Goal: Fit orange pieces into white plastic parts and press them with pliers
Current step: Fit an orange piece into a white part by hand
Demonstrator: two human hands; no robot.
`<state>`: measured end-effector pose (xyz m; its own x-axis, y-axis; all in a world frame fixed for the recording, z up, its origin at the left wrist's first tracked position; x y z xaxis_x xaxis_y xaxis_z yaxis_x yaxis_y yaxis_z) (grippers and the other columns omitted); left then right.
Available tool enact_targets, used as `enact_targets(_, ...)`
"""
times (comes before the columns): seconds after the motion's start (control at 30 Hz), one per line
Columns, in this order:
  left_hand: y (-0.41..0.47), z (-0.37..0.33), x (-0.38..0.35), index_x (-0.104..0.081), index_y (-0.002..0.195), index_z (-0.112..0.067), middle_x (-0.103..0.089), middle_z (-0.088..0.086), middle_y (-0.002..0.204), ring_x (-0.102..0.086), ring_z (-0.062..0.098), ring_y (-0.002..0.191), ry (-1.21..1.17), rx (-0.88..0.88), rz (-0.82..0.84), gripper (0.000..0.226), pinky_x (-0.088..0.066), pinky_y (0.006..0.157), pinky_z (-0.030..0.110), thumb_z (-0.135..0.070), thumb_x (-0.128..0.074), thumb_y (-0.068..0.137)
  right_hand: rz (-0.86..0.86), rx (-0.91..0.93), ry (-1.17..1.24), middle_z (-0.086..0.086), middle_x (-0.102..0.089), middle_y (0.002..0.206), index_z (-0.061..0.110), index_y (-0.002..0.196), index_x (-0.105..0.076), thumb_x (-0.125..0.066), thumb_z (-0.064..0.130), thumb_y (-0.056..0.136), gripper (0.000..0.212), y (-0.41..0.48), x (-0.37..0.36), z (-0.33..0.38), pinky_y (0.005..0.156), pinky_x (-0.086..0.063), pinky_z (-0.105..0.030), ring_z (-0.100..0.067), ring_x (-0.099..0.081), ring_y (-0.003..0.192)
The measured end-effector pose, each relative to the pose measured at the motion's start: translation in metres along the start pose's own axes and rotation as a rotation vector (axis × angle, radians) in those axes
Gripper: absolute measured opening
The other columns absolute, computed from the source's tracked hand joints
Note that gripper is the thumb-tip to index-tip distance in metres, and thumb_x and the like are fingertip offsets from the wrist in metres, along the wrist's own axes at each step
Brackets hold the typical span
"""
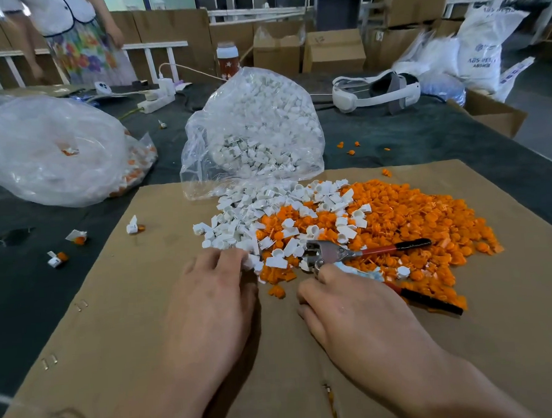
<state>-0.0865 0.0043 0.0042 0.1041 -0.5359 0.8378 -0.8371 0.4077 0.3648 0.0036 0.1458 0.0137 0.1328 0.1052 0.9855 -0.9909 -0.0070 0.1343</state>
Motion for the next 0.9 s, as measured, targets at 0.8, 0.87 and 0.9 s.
enact_targets(0.8,-0.001,-0.006,0.0,-0.057,0.093,-0.03,-0.054,-0.013,0.09,-0.051,0.01,0.083,-0.115,-0.037,0.044,0.021,-0.047,0.067,0.032,-0.011,-0.065,0.088,0.007,-0.051,0.07,0.007,-0.038,0.104,0.03,0.114,-0.041,-0.039,0.023,0.101,0.015,-0.003,0.009,0.0,0.072,-0.043,-0.028,-0.013,-0.042,0.092)
enact_targets(0.87,0.001,-0.005,0.001,-0.058,0.097,-0.03,-0.054,-0.012,0.093,-0.053,0.011,0.085,-0.127,-0.014,0.053,0.022,-0.049,0.07,0.034,-0.012,-0.064,0.088,-0.011,-0.043,0.088,0.008,-0.039,0.106,0.031,0.117,-0.04,-0.038,0.026,0.102,0.017,-0.003,0.01,0.001,0.073,-0.042,-0.026,-0.012,-0.042,0.093)
enact_targets(0.9,0.001,-0.005,0.001,-0.059,0.1,-0.031,-0.055,-0.012,0.097,-0.053,0.011,0.087,-0.125,-0.015,0.056,0.022,-0.049,0.072,0.033,-0.013,-0.065,0.087,-0.022,-0.039,0.101,0.009,-0.039,0.107,0.032,0.119,-0.039,-0.037,0.028,0.102,0.018,-0.003,0.01,0.001,0.075,-0.042,-0.026,-0.011,-0.043,0.094)
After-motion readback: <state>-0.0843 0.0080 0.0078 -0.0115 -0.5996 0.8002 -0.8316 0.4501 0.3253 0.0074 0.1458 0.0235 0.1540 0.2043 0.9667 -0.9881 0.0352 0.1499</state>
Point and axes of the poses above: each hand's wrist, its own y-axis towards the middle knuckle, its own x-axis out of the back of the hand, z = x × y, the point moved 4 cm from there along y, towards the middle knuckle
